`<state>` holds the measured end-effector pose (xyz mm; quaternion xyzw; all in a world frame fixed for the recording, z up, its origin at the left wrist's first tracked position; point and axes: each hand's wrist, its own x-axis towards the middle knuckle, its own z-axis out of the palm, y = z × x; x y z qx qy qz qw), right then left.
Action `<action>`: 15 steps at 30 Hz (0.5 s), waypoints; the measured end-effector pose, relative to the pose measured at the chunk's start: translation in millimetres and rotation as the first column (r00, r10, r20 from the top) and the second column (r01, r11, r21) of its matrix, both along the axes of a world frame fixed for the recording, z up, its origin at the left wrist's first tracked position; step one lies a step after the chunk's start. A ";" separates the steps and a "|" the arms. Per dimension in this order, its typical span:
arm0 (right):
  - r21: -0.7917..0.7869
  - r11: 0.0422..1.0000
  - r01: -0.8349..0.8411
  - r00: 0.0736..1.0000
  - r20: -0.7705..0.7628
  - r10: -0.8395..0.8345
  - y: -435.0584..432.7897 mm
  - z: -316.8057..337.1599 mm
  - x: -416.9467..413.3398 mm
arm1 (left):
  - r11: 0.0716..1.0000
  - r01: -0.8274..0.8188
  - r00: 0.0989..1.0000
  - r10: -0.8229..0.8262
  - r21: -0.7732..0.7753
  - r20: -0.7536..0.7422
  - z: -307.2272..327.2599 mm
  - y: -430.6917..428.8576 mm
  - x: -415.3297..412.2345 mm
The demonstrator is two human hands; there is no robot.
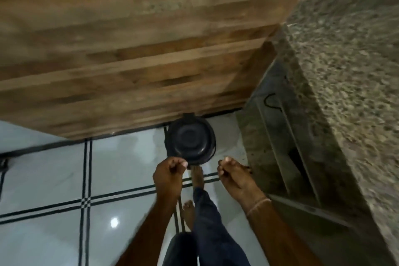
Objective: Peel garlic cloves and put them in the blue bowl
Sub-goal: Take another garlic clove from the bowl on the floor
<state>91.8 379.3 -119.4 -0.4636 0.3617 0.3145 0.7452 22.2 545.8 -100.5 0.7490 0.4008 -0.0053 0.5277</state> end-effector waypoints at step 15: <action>-0.099 0.994 -0.042 0.927 -0.374 0.002 101.2 -284.8 68.6 | 0.732 -0.538 0.800 0.286 -0.418 -0.528 -291.5 66.4 94.3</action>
